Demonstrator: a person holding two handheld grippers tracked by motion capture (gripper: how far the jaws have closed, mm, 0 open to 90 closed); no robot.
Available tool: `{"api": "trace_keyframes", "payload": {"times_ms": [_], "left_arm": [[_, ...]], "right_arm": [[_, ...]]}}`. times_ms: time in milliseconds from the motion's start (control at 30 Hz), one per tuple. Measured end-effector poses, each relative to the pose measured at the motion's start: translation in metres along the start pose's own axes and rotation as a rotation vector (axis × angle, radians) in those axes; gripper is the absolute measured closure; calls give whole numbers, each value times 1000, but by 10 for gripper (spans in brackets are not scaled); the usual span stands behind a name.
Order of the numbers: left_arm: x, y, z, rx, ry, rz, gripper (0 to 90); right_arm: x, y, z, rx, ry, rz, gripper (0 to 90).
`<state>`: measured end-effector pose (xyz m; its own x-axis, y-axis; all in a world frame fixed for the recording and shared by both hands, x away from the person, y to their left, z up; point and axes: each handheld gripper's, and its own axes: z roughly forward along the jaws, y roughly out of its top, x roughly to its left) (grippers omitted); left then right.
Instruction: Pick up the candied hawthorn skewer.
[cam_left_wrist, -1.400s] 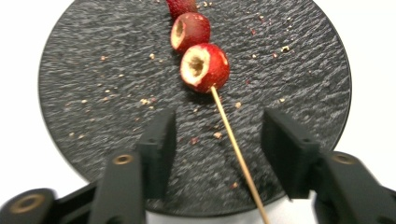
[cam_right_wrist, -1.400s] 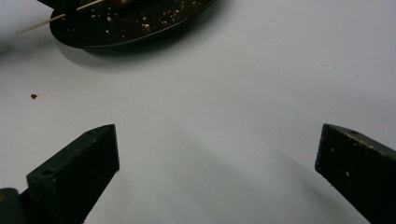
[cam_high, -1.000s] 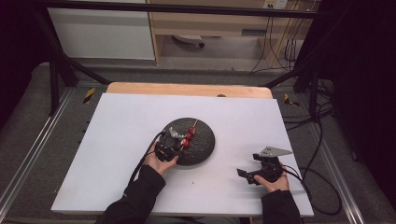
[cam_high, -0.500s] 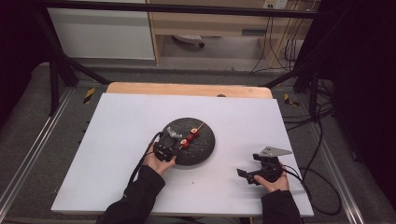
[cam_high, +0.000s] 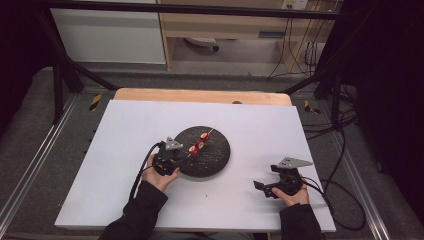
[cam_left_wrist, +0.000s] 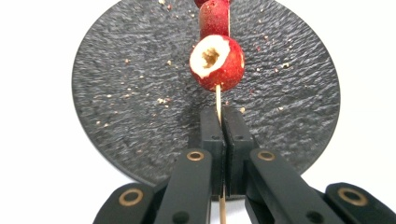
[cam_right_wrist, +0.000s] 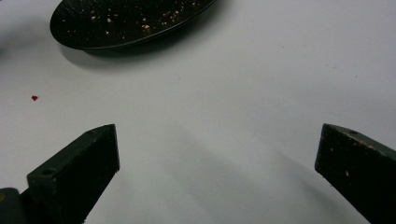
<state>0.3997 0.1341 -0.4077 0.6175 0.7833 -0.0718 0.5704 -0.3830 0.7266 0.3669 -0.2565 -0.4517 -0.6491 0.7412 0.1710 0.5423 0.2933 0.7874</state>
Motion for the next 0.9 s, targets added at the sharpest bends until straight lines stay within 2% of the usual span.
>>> {"api": "trace_keyframes", "payload": {"times_ms": [333,467,567,767,900], "left_arm": [[9,-24,-26,-76,-51,17,881],[11,-35,-33,-93,-67,16,880],[12,-42,-37,-102,-73,36,881],[15,-54,-41,-115,-92,25,881],[14,-59,-44,-124,-100,33,880]], "right_arm": [[2,1,1,-8,5,17,9],[6,3,4,-5,12,14,8],[9,4,6,-1,20,10,8],[17,8,11,3,38,8,8],[23,11,16,7,52,-1,9]]}}
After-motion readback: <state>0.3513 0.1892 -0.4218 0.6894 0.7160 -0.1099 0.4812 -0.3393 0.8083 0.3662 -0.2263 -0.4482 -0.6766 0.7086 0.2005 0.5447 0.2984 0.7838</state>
